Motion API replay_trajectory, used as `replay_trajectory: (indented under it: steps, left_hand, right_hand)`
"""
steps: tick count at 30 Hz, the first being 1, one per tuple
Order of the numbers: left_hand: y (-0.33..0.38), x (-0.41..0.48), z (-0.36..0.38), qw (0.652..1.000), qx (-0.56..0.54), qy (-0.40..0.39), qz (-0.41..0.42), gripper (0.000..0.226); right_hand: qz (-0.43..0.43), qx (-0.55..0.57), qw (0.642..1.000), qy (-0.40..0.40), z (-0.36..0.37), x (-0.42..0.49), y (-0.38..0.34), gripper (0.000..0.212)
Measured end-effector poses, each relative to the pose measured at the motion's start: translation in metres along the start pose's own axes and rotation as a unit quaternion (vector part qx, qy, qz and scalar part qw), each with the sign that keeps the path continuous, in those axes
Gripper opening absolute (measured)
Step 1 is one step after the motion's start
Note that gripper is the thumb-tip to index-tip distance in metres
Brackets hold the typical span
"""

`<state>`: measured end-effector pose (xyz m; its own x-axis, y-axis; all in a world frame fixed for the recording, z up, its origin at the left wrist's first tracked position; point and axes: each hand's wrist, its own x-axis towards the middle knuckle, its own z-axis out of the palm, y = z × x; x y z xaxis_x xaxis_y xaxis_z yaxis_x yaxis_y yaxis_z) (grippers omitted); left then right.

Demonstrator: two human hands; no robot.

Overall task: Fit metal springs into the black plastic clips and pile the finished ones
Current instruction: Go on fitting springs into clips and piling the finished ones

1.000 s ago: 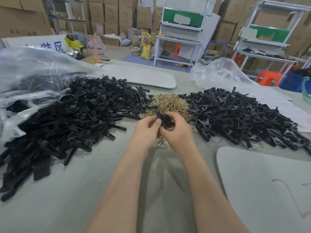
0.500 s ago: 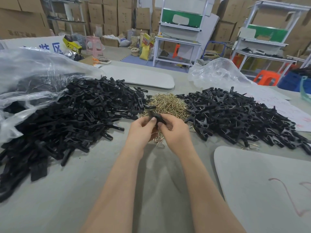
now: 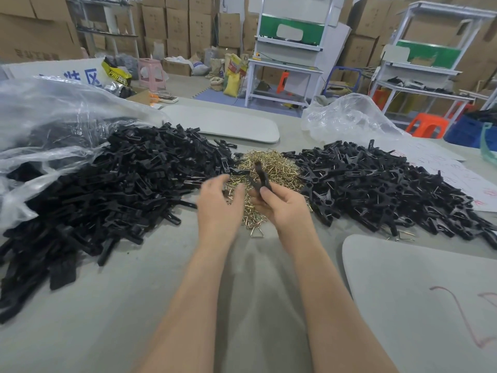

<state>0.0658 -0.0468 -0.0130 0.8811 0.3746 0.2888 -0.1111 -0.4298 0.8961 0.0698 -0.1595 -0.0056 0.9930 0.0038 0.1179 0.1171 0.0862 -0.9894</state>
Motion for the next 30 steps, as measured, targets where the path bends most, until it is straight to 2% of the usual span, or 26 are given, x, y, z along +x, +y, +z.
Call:
replay_trajectory:
  steps: [2, 3, 7, 10, 13, 17, 21, 24, 28, 30]
  left_hand:
    - [0.005, -0.004, 0.004, 0.986, -0.114, -0.113, -0.038, 0.020]
    - [0.006, -0.006, 0.005, 0.978, -0.149, -0.139, -0.053, 0.014]
    - [0.005, -0.006, 0.011, 0.973, -0.174, -0.123, -0.085, 0.016]
    - [0.003, -0.003, 0.011, 0.963, -0.208, -0.092, -0.148, 0.016]
    - [0.000, -0.001, 0.011, 0.952, -0.243, -0.087, -0.166, 0.017]
    - [0.000, 0.000, 0.011, 0.938, -0.291, -0.097, -0.161, 0.018]
    - [0.000, -0.001, 0.010, 0.935, -0.300, -0.103, -0.155, 0.013]
    - [-0.001, -0.001, 0.010, 0.943, -0.274, -0.129, -0.135, 0.013]
    - [-0.001, -0.003, 0.010, 0.938, -0.277, -0.172, -0.118, 0.011]
    - [0.000, -0.003, 0.010, 0.929, -0.300, -0.175, -0.126, 0.011]
  right_hand:
    - [0.007, 0.012, 1.000, -0.016, 0.000, 0.000, 0.001, 0.022]
    - [0.001, 0.006, 1.000, -0.019, 0.000, 0.000, 0.001, 0.022]
    - [-0.046, -0.106, 0.993, -0.006, 0.004, 0.000, 0.002, 0.026]
    - [-0.061, -0.171, 0.983, 0.019, 0.003, 0.001, 0.006, 0.029]
    - [-0.048, -0.120, 0.990, 0.060, -0.006, 0.003, 0.006, 0.023]
    - [-0.007, -0.011, 0.998, 0.054, -0.017, 0.004, 0.000, 0.019]
    - [-0.033, -0.095, 0.993, 0.064, -0.022, 0.003, -0.004, 0.016]
    - [-0.055, -0.161, 0.985, 0.032, -0.024, 0.002, -0.006, 0.009]
    - [-0.057, -0.137, 0.989, 0.021, -0.021, 0.000, -0.007, 0.007]
    - [-0.046, -0.108, 0.993, 0.004, -0.020, -0.001, -0.008, 0.019]
